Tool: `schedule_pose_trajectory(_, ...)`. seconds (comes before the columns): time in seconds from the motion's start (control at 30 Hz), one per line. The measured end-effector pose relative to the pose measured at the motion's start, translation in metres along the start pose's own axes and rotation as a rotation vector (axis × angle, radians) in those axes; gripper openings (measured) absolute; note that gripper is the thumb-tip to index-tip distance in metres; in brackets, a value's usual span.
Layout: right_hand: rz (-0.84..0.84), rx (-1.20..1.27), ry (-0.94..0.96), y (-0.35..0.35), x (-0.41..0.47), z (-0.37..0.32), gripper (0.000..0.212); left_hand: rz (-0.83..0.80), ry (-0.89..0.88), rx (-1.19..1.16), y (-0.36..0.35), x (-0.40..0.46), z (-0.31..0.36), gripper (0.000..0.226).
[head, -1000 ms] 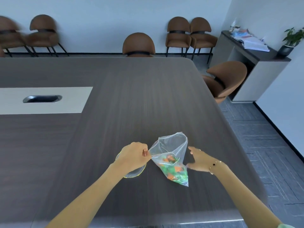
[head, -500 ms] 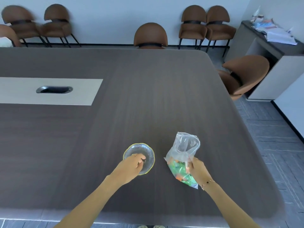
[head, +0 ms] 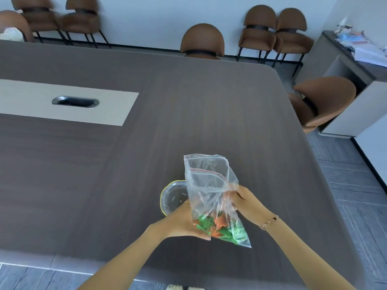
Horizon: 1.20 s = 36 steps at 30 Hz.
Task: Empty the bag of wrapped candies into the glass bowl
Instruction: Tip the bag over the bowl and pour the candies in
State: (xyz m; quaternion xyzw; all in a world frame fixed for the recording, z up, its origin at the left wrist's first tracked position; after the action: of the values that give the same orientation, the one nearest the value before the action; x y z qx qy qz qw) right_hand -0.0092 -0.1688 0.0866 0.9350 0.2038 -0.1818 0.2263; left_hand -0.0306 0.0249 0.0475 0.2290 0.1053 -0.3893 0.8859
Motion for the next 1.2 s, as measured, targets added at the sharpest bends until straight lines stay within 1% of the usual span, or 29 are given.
schedule_pose_trajectory(0.07, -0.049, 0.123, -0.006, -0.010, 0.008, -0.008, 0.032, -0.057, 0.028, -0.057, 0.000, -0.008, -0.004, 0.075)
schedule_pose_trajectory(0.13, -0.062, 0.228, -0.053, -0.021, 0.018, -0.013, 0.033, -0.092, 0.064, -0.101, 0.002, -0.016, -0.012, 0.062)
schedule_pose_trajectory(0.2, -0.028, 0.236, -0.087, -0.033, 0.028, -0.012, 0.034, -0.117, 0.095, -0.137, 0.004, -0.024, -0.018, 0.051)
schedule_pose_trajectory(0.23, 0.006, 0.199, -0.104, -0.039, 0.035, -0.009, 0.035, -0.115, 0.112, -0.136, 0.005, -0.027, -0.022, 0.049)
schedule_pose_trajectory(0.3, 0.048, 0.115, -0.114, -0.049, 0.048, -0.003, 0.041, -0.094, 0.151, -0.132, 0.006, -0.033, -0.030, 0.049)
schedule_pose_trajectory(0.43, 0.034, 0.047, -0.123, -0.066, 0.063, -0.001, 0.050, -0.114, 0.234, -0.184, 0.005, -0.040, -0.047, 0.050)
schedule_pose_trajectory(0.5, 0.011, 0.090, -0.136, -0.070, 0.064, -0.003, 0.048, -0.109, 0.265, -0.219, 0.006, -0.042, -0.054, 0.053)
schedule_pose_trajectory(0.57, -0.107, 0.221, -0.202, -0.073, 0.066, 0.005, 0.042, -0.111, 0.276, -0.261, 0.007, -0.045, -0.057, 0.053)
schedule_pose_trajectory(0.63, -0.274, 0.312, -0.262, -0.075, 0.061, 0.013, 0.046, -0.138, 0.274, -0.307, 0.008, -0.047, -0.056, 0.051)
schedule_pose_trajectory(0.7, -0.361, 0.303, -0.368, -0.077, 0.053, 0.028, 0.069, -0.153, 0.271, -0.347, 0.009, -0.048, -0.056, 0.050)
schedule_pose_trajectory(0.73, -0.427, 0.301, -0.418, -0.080, 0.049, 0.036, 0.078, -0.156, 0.273, -0.370, 0.009, -0.047, -0.057, 0.050)
schedule_pose_trajectory(0.77, -0.504, 0.323, -0.446, -0.084, 0.045, 0.043, 0.080, -0.159, 0.272, -0.394, 0.009, -0.046, -0.058, 0.051)
schedule_pose_trajectory(0.83, -0.609, 0.429, -0.464, -0.091, 0.034, 0.053, 0.075, -0.181, 0.281, -0.434, 0.008, -0.045, -0.061, 0.051)
schedule_pose_trajectory(0.93, -0.614, 0.595, -0.434, -0.094, 0.019, 0.059, 0.060, -0.236, 0.314, -0.436, 0.008, -0.045, -0.065, 0.050)
schedule_pose_trajectory(1.07, -0.641, 0.641, -0.376, -0.092, 0.014, 0.058, 0.049, -0.267, 0.393, -0.434, 0.009, -0.048, -0.068, 0.048)
schedule_pose_trajectory(1.2, -0.570, 0.598, -0.400, -0.091, 0.020, 0.052, 0.035, -0.244, 0.446, -0.417, 0.009, -0.050, -0.066, 0.047)
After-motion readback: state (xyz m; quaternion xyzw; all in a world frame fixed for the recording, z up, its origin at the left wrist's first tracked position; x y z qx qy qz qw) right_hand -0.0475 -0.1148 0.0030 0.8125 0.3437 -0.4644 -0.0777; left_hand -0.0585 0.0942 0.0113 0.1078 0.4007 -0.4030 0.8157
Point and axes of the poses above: each hand's wrist, its own x-axis towards the middle knuckle, its own y-axis out of the back of the hand, z = x × y, the point moved 2 cm from there along x, towards the middle knuckle, and after that the axes turned 8 degrees about -z, right-handed, at the moved point
